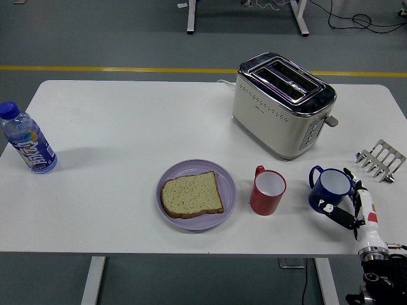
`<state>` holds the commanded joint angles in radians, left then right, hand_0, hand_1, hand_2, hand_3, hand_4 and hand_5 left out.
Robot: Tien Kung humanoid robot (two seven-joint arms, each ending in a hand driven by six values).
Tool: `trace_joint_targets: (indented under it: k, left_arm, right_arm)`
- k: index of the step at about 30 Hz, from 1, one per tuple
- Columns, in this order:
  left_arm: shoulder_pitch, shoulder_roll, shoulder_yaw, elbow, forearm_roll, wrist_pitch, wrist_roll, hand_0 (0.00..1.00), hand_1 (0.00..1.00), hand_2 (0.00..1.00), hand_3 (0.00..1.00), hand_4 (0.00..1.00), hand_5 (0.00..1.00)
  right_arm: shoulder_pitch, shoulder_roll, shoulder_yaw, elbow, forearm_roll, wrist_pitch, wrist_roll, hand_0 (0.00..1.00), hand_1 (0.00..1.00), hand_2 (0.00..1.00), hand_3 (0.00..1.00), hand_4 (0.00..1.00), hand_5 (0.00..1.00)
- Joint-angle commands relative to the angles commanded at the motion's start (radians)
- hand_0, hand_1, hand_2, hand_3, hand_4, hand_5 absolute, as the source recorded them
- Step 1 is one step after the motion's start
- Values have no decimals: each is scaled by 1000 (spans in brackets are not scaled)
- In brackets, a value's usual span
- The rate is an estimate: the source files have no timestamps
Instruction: Pick up the cup,pour liquid into bread,place the cup on the desk
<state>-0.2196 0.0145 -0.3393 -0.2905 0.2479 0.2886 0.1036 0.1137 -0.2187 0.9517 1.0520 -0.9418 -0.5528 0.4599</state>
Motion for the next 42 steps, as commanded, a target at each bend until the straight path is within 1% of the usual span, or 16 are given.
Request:
trace_joint_targets:
  k: [10,13,24,42]
  left_arm:
    - [0,-2,-2,0,2,0,1,680,686,694,544,253,998]
    - [2,-3,-8,0,13,0,5,682,686,695,545,253,998]
    - [8,-5,-22,-1,39,-2,15,681,686,695,545,252,998]
    - [5,-5,-13,-1,20,-1,8,681,685,694,544,252,998]
  right_arm:
    - [12,3,-12,-19,7,-4,1,924,825,913,930,998,132]
    - [18,5,-18,-33,14,-8,2,923,826,913,930,998,132]
    - [26,8,-21,-42,15,-17,3,922,824,913,929,998,132]
    - [63,17,-24,-65,29,-25,2,920,820,913,926,998,131]
